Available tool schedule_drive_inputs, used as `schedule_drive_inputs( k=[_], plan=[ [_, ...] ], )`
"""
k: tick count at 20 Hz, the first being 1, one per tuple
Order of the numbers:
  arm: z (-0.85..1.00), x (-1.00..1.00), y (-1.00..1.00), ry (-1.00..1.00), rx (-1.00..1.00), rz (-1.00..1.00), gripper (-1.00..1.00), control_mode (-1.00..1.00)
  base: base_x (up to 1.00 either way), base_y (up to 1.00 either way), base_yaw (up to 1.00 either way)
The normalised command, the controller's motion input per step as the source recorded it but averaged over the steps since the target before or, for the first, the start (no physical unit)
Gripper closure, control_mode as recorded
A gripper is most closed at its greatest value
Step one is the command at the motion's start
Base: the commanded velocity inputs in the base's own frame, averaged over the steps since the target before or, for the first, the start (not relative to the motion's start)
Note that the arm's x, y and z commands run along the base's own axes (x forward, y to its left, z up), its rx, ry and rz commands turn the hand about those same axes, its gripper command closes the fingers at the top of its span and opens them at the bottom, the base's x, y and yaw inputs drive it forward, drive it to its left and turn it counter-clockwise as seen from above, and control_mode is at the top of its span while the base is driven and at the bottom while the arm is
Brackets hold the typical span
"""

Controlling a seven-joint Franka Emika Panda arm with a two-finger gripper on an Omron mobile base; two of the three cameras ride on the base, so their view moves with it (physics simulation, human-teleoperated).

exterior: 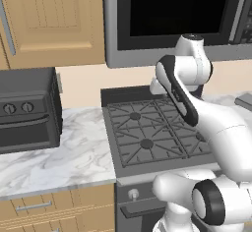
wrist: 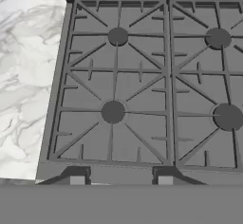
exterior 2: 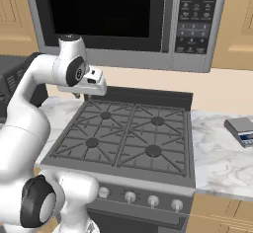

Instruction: Open the microwave door.

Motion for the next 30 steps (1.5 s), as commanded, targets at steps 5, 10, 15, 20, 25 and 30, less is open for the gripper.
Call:
schedule_drive_inputs(
  k=[5,10,15,20,25,30],
  plan=[
    [0.01,-0.28,-0.12,-0.13,0.01,0.00,-1.00,-1.00,0.00,0.00,0.00],
    [0.18,-0.68,-0.46,-0.43,0.01,0.00,-1.00,-1.00,0.00,0.00,0.00],
    [0.55,-0.38,-0.31,-0.47,0.00,0.00,-1.00,-1.00,0.00,0.00,0.00],
    [0.68,-0.07,-0.37,-0.19,-0.04,-0.05,-1.00,-1.00,0.00,0.00,0.00],
    [0.67,0.00,-0.58,-0.06,-0.06,-0.07,-1.00,-1.00,0.00,0.00,0.00],
    [0.50,0.00,-0.65,0.00,-0.05,-0.12,-1.00,-1.00,0.00,0.00,0.00]
  ],
)
